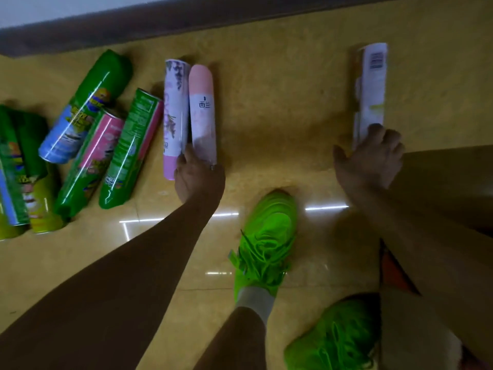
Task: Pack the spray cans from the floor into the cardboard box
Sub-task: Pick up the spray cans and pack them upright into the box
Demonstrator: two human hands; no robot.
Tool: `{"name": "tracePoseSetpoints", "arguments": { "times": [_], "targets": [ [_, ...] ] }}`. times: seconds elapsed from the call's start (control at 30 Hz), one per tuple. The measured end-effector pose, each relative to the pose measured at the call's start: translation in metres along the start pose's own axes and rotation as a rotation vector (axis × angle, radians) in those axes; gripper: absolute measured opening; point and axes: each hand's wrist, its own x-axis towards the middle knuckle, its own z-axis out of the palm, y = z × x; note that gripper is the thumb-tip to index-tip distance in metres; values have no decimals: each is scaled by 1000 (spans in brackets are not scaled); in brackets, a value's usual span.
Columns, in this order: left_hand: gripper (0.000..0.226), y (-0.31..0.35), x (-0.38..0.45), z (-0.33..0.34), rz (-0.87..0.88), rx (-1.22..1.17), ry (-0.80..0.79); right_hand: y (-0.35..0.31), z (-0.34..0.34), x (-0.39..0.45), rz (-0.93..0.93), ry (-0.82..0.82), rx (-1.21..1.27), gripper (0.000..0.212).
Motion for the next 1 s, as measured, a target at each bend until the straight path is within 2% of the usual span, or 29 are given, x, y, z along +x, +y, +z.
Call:
{"name": "tracePoseSetpoints", "arguments": {
  "times": [0.07, 0.17, 0.27, 0.33, 0.4, 0.5, 0.63, 1.0],
  "targets": [
    [67, 5, 3, 6, -39, -17, -1, -9, 6, 0, 51, 8, 72, 75],
    [64, 13, 12, 14, -110, -37, 31, -21, 17, 12, 186, -71, 180, 82],
    [72, 13, 23, 23, -182, -37, -23, -27, 22, 19, 241, -152, 210, 67],
    [64, 15, 21, 24, -170, -30, -67, -29, 20, 18, 239, -170, 218, 60],
    [62, 25, 11, 17, -144, -69, -43, -30, 11, 11, 257, -175, 260, 58],
    [59, 48, -14, 0, -37, -154, -4, -29, -12, -5, 263, -192, 353, 53],
    [52, 80, -50, -20, 136, -159, -102, -26, -44, -31, 315, -214, 513, 46],
    [54, 198, -173, -64, 450, -242, -171, 34, -171, -78, 556, -71, 939, 41]
  ]
}}
